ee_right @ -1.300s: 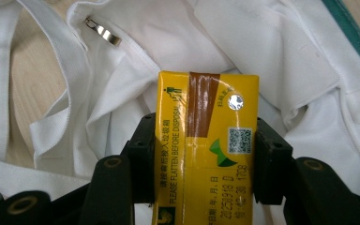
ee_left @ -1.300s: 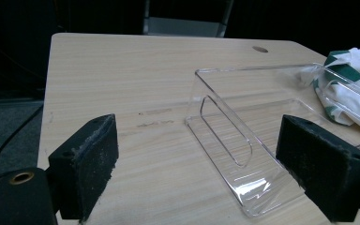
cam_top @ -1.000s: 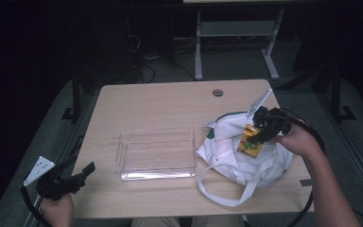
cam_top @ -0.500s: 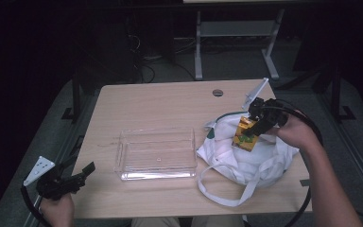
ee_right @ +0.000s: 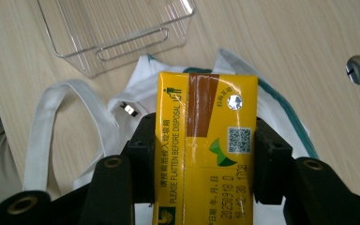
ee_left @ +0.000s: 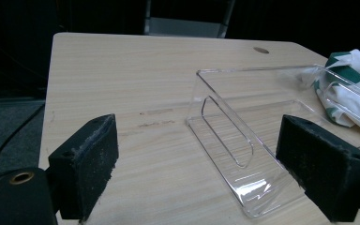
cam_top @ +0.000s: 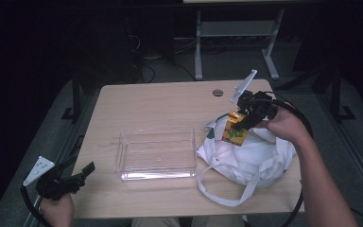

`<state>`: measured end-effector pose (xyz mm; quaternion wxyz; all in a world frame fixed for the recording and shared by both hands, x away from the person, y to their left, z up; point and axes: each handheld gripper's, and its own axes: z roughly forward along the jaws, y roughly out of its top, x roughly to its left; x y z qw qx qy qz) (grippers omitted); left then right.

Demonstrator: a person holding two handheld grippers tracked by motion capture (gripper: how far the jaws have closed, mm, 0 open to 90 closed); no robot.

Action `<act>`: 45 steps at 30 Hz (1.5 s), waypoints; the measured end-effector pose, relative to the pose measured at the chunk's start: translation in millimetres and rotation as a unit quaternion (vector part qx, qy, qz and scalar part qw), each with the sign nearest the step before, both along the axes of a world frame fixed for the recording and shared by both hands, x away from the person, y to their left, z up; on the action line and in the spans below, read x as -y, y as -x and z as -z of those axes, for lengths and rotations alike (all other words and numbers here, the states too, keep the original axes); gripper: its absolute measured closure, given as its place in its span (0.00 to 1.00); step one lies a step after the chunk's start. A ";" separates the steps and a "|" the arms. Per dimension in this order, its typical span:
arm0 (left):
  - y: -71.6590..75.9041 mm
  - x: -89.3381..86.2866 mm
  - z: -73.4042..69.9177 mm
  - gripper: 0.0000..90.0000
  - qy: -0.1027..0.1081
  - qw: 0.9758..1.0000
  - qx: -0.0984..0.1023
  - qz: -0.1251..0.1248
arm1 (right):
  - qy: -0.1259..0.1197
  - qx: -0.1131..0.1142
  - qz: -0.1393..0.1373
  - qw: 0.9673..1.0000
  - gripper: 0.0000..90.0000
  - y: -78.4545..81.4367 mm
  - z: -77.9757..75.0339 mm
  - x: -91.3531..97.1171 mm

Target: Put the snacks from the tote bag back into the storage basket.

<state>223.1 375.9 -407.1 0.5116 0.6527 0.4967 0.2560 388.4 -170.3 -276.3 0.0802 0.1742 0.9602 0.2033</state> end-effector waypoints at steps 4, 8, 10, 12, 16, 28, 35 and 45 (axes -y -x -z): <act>0.1 -0.2 0.0 0.14 0.000 1.000 0.000 0.000 | -0.001 0.001 -0.008 1.000 0.58 -1.8 -4.4 -9.7; -0.1 -0.2 0.1 0.14 0.001 1.000 -0.001 -0.001 | -0.008 0.002 -0.016 1.000 0.58 -4.4 -7.4 -19.0; 0.0 -0.4 0.2 0.14 0.002 1.000 -0.001 -0.001 | -0.010 0.004 -0.022 1.000 0.58 -6.5 -9.6 -26.0; -0.1 -0.7 0.3 0.14 0.004 1.000 0.000 -0.002 | -0.012 0.007 -0.026 1.000 0.58 -7.9 -11.0 -30.8; 0.1 -1.7 0.4 0.14 0.002 1.000 -0.001 -0.003 | -0.015 0.010 -0.035 0.999 0.58 -10.5 -14.1 -40.7; 0.1 -2.3 0.5 0.14 0.003 1.000 -0.001 -0.003 | -0.022 0.016 -0.063 0.998 0.58 -16.5 -21.4 -71.6; -0.1 -2.5 0.8 0.14 0.004 1.000 -0.002 -0.004 | -0.026 0.018 -0.077 0.997 0.58 -20.9 -22.0 -83.9; 0.1 -2.9 0.9 0.14 0.006 1.000 -0.002 -0.006 | -0.027 0.015 -0.092 0.995 0.58 -28.0 -18.0 -105.0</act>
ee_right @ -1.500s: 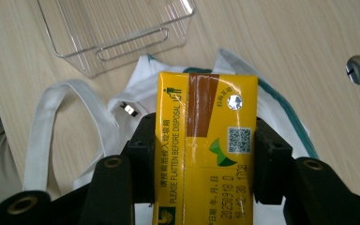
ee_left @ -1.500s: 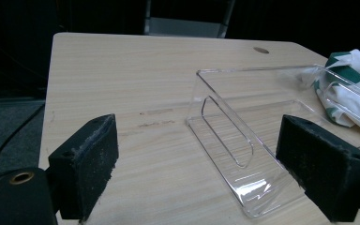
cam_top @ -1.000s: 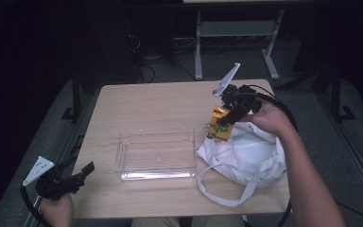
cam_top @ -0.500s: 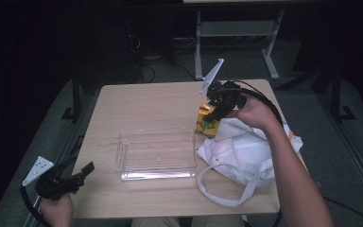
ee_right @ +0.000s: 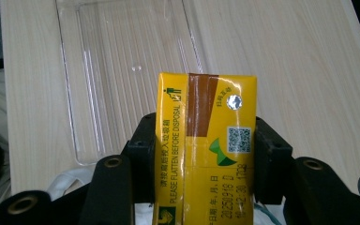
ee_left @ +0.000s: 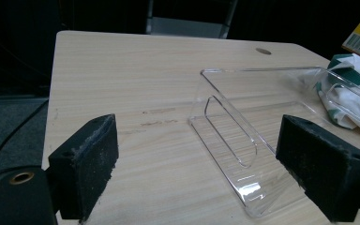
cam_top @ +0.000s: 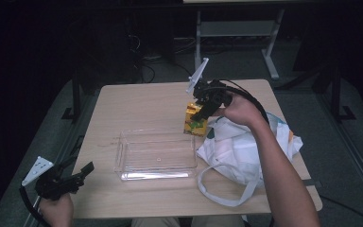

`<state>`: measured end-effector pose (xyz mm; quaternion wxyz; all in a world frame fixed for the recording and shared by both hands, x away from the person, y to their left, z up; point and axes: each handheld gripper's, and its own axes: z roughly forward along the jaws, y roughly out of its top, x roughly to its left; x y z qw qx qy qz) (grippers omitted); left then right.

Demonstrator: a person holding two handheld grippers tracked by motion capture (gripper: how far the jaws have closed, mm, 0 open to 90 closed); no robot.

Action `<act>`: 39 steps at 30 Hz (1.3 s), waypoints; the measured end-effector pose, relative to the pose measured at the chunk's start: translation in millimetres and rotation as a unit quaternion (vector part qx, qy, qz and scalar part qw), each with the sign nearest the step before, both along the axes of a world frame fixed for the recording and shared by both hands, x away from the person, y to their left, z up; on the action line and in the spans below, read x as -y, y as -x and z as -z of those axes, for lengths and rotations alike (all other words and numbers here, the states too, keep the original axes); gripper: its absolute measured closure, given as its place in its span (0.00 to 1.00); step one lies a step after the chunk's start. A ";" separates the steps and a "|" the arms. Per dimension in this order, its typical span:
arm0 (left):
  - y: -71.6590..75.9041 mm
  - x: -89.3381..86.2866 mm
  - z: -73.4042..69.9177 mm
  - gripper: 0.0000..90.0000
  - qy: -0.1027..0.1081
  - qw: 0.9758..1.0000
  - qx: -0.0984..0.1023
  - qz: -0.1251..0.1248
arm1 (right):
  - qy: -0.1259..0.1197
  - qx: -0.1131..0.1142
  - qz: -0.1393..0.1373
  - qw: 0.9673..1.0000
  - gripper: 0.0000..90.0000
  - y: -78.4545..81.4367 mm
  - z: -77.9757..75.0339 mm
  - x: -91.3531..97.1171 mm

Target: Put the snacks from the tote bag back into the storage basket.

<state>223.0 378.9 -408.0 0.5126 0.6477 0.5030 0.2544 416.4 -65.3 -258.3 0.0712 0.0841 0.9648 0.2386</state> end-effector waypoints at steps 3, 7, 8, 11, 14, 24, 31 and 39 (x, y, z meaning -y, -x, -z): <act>0.2 -0.2 -0.1 0.14 0.001 1.000 0.000 -0.002 | 0.002 -0.003 -0.004 1.000 0.58 -1.8 3.0 -6.4; 0.2 -0.9 0.3 0.14 0.003 1.000 0.000 -0.002 | 0.000 -0.009 -0.006 1.000 0.58 -4.0 6.5 -13.0; 0.1 -0.9 0.4 0.14 0.003 1.000 0.000 -0.002 | 0.000 -0.008 -0.008 1.000 0.58 -4.8 7.1 -14.6; 0.0 -0.9 0.5 0.14 0.003 1.000 0.000 -0.002 | -0.004 -0.008 -0.014 1.000 0.58 -7.1 9.7 -19.9; 0.1 -0.9 0.3 0.14 0.003 1.000 0.000 -0.002 | -0.002 -0.009 -0.019 1.000 0.58 -9.0 13.0 -25.4; -0.2 -1.8 0.9 0.14 0.005 1.000 -0.002 -0.001 | -0.004 -0.015 -0.026 1.000 0.58 -15.9 22.5 -38.1; 0.1 -2.9 0.8 0.14 0.003 1.000 -0.003 -0.002 | 0.002 -0.018 -0.029 0.999 0.58 -19.3 28.3 -45.9; 0.2 -3.0 0.9 0.14 0.005 1.000 -0.002 -0.003 | 0.007 -0.022 -0.034 0.999 0.58 -23.3 36.3 -51.6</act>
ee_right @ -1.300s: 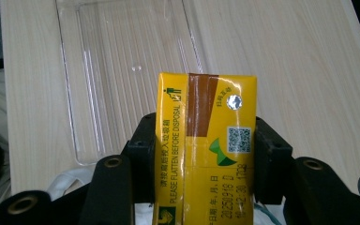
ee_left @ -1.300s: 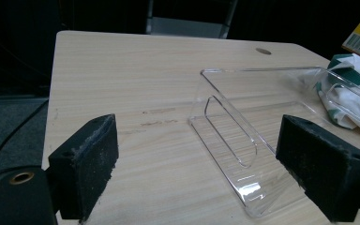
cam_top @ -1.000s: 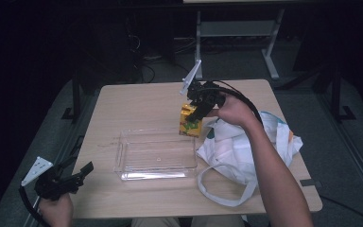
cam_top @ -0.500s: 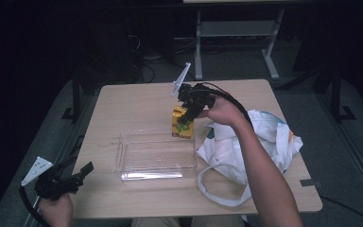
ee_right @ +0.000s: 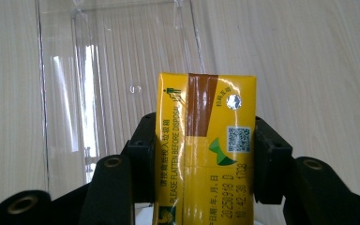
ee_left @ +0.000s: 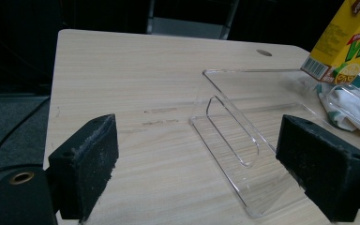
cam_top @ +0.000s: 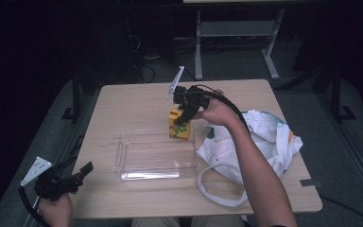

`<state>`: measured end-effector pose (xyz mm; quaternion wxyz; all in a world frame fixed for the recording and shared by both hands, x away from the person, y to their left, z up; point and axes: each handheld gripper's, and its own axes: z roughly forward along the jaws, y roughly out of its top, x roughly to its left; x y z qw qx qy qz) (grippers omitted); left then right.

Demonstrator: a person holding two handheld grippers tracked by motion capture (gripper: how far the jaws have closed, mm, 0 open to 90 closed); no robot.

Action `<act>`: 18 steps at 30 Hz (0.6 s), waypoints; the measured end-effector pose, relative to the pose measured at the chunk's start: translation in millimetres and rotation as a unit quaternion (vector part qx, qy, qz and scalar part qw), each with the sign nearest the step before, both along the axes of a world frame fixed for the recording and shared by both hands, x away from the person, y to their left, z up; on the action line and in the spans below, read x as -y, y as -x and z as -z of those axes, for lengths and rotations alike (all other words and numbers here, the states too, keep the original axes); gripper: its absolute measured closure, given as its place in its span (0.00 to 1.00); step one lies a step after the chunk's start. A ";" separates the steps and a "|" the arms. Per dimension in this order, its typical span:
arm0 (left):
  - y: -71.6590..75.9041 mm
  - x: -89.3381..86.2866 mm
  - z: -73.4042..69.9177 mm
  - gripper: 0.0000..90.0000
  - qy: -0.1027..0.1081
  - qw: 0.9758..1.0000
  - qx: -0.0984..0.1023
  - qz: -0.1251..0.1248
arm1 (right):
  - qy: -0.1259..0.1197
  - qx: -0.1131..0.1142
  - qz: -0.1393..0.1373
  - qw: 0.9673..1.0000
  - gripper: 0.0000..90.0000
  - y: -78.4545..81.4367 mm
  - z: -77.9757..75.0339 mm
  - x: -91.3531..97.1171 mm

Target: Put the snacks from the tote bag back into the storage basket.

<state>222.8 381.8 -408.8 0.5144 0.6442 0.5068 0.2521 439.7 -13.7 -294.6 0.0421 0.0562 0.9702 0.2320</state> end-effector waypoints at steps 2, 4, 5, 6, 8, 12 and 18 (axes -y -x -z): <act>-0.1 -0.3 0.0 0.14 -0.002 1.000 -0.001 0.000 | 0.003 0.001 -0.001 1.000 0.58 -0.4 3.1 -2.9; 0.0 -0.2 -0.1 0.14 0.000 1.000 0.000 0.000 | 0.001 -0.002 -0.002 1.000 0.58 -1.4 5.8 -3.7; 0.1 -0.3 -0.1 0.14 -0.001 1.000 0.000 0.000 | 0.001 -0.005 -0.002 1.000 0.58 -1.9 7.5 -3.9; 0.1 -0.3 -0.1 0.14 -0.001 1.000 0.000 0.000 | 0.002 -0.007 -0.002 1.000 0.58 -2.5 8.9 -4.1; 0.0 -0.6 -0.1 0.14 -0.002 1.000 0.001 0.000 | 0.006 -0.008 -0.002 1.000 0.58 -2.9 11.9 -4.5; -0.2 -1.0 0.0 0.14 -0.002 1.000 0.000 0.000 | 0.008 -0.012 -0.003 1.000 0.58 -4.0 16.5 -4.0; -0.2 0.1 -0.1 0.14 0.006 1.000 0.003 -0.004 | 0.012 -0.018 -0.006 1.000 0.58 -5.0 23.6 -3.5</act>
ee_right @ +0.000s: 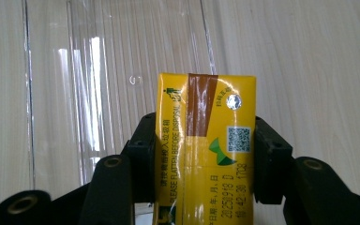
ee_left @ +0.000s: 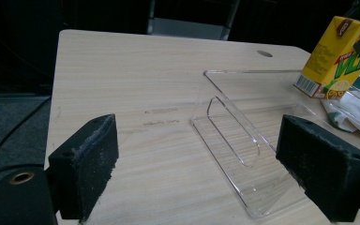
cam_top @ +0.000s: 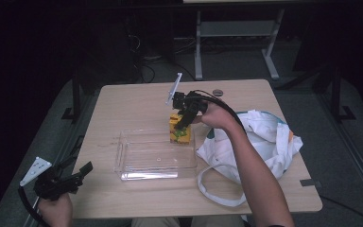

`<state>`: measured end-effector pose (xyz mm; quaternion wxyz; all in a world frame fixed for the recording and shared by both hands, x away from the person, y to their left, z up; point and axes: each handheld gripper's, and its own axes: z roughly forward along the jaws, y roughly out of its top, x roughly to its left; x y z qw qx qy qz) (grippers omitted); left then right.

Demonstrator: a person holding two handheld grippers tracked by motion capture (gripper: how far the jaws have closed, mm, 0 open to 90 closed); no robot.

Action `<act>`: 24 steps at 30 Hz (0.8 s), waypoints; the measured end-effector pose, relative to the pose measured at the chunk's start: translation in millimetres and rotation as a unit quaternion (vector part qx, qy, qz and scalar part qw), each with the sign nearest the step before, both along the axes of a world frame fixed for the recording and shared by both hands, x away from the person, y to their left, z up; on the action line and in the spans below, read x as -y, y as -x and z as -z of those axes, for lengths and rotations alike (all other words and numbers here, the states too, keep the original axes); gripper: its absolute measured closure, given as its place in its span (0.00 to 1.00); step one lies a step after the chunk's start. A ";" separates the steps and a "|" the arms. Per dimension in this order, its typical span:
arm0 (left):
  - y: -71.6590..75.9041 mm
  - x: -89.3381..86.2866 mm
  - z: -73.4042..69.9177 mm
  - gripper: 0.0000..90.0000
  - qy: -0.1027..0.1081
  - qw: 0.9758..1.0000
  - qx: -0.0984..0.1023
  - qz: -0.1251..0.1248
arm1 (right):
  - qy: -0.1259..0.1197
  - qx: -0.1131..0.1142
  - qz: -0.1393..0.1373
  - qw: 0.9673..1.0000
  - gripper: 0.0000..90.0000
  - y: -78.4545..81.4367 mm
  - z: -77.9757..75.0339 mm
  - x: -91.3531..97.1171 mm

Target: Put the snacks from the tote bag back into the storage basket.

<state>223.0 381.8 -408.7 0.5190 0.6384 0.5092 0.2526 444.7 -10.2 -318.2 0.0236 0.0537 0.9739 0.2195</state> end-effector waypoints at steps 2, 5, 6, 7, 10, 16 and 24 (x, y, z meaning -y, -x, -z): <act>0.0 -0.3 0.2 0.14 0.000 1.000 0.000 0.000 | 0.001 -0.002 0.001 1.000 0.58 -0.3 2.3 0.6; 0.2 -0.6 0.1 0.14 0.000 1.000 -0.001 0.000 | 0.000 -0.004 0.001 1.000 0.58 -1.2 6.1 1.2; 0.2 -0.7 0.1 0.14 -0.001 1.000 -0.001 0.000 | 0.001 -0.005 -0.001 1.000 0.58 -1.6 7.6 1.2; 0.3 -0.9 0.1 0.14 -0.002 1.000 -0.001 0.001 | 0.003 -0.005 -0.001 1.000 0.58 -1.5 8.8 1.2; 0.2 -1.2 0.2 0.14 -0.002 1.000 -0.002 0.000 | 0.007 -0.005 -0.003 1.000 0.58 -2.3 12.4 1.4; 0.5 -1.6 0.1 0.14 0.000 1.000 -0.002 0.000 | 0.008 -0.007 -0.005 1.000 0.58 -3.6 18.4 2.7; 0.1 -1.3 0.4 0.14 -0.001 1.000 -0.002 0.001 | 0.012 -0.009 -0.012 1.000 0.58 -4.8 26.9 1.6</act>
